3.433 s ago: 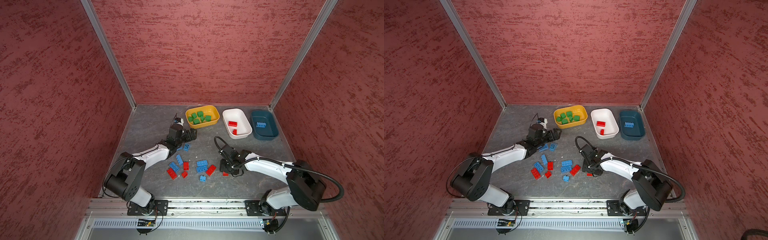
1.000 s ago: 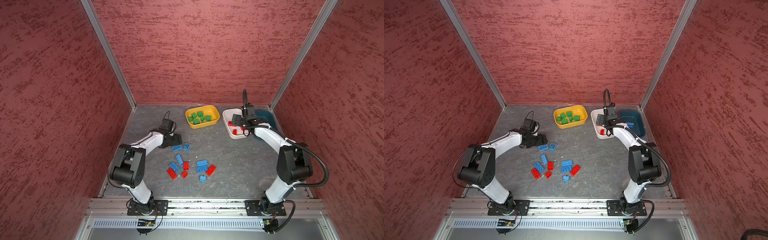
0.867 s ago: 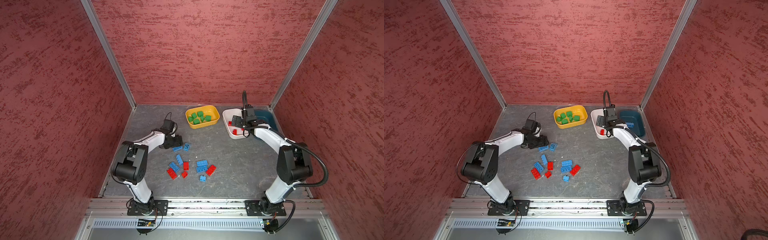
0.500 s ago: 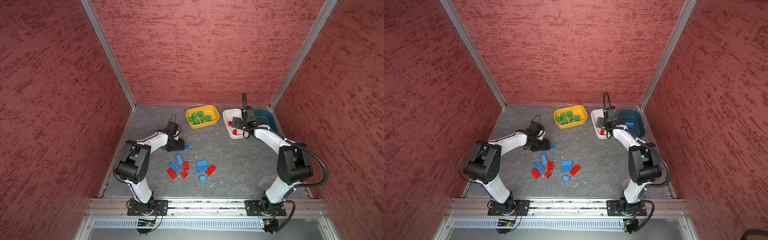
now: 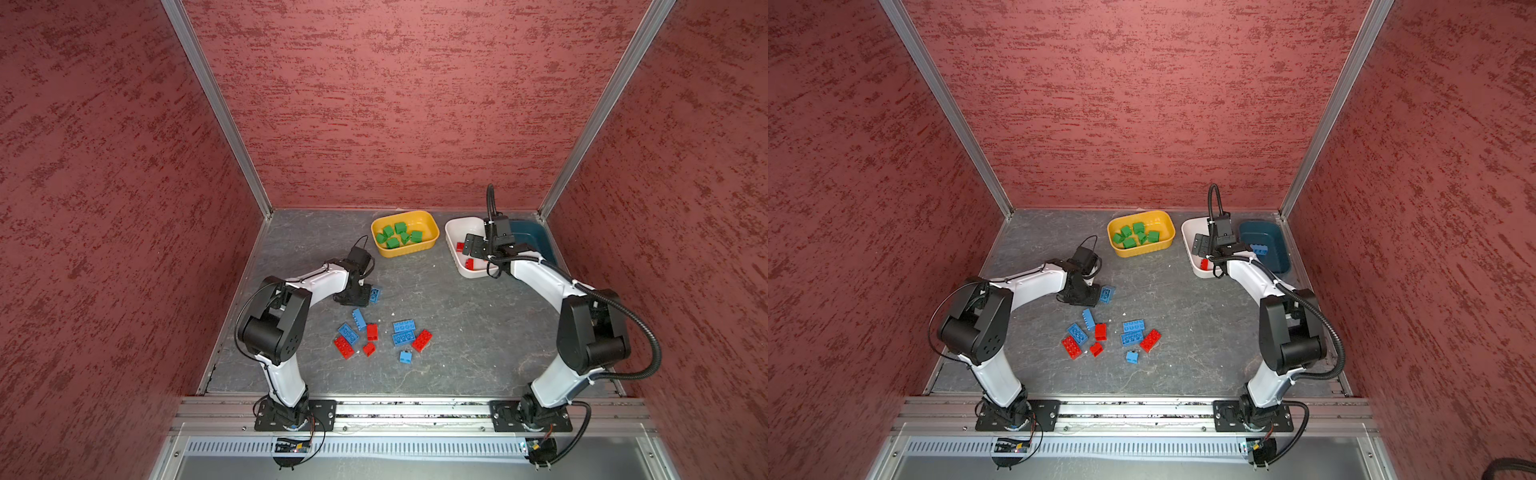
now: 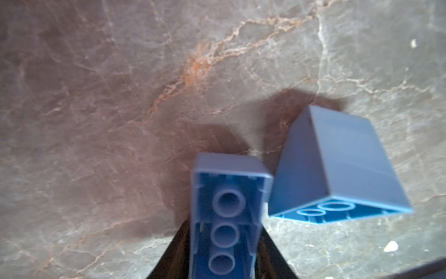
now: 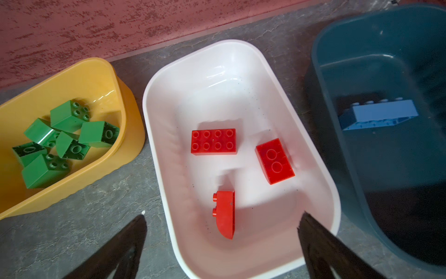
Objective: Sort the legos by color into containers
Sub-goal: 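Drop the red brick into the white tub with the right gripper, then grasp a blue brick with the left gripper and lift it, then hand the blue brick from the left gripper to the right gripper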
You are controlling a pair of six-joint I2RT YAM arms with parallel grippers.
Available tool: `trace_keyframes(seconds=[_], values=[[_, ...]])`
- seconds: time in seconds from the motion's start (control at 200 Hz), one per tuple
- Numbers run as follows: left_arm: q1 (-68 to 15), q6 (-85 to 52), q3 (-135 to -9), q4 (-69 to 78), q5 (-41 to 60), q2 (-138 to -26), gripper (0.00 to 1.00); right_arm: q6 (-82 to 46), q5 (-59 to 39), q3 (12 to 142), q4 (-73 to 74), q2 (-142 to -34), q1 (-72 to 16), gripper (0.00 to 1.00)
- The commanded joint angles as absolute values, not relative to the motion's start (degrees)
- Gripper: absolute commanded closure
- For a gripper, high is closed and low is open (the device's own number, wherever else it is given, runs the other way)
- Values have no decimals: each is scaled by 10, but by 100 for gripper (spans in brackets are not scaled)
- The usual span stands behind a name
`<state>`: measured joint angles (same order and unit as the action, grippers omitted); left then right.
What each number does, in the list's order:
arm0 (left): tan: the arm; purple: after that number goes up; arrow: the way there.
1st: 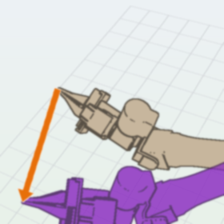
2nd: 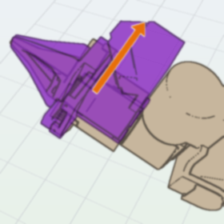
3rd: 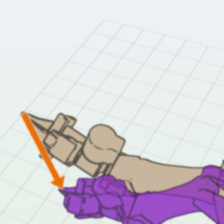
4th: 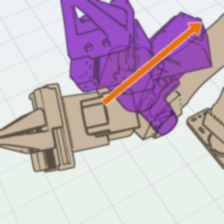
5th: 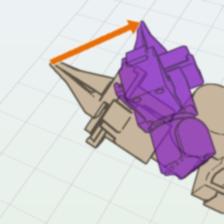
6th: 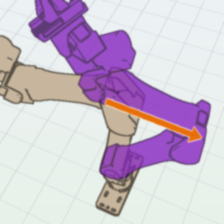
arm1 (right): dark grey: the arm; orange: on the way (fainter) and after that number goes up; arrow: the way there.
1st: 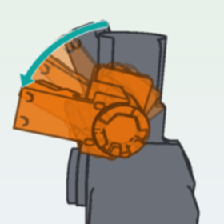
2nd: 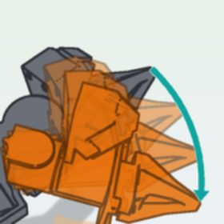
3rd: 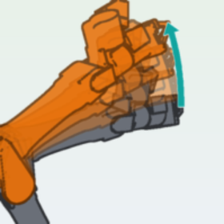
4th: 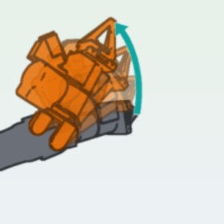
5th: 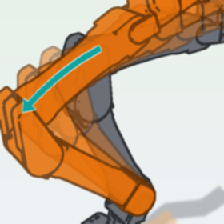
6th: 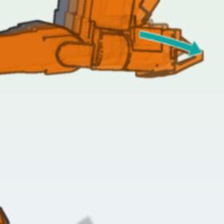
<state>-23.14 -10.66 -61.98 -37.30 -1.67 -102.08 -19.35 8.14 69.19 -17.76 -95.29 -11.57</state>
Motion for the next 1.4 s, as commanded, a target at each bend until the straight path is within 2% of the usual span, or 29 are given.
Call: trace_keyframes(seconds=[0.0,0.18,0.306,0.421,0.621,0.746,0.852,0.952,1.107,1.227,1.393], values=[[-234,-108,-609,-358,-44,-999,67,-203,67,680,-142,-916,-119,1],[-237,-106,-595,-325,-48,-928,78,-219,31,664,-118,-888,-119,1],[-261,-91,-591,-275,-25,-877,79,-219,13,670,-121,-876,-119,1],[-282,-80,-608,-228,51,-860,79,-214,-55,680,-121,-868,-119,2],[-331,-43,-660,-149,89,-902,79,-226,-130,680,-126,-852,-120,2],[-341,-29,-697,-99,165,-952,79,-237,-209,678,-124,-839,-123,3],[-362,7,-711,-51,170,-981,79,-241,-233,675,-132,-828,-129,3],[-372,28,-732,-29,179,-1007,80,-244,-298,671,-136,-818,-133,5],[-376,43,-759,-21,193,-1033,80,-240,-375,656,-138,-822,-141,9],[-378,47,-760,-11,202,-1034,80,-245,-364,647,-147,-827,-146,14],[-387,71,-755,-16,205,-1031,80,-274,-366,645,-121,-849,-153,33]])
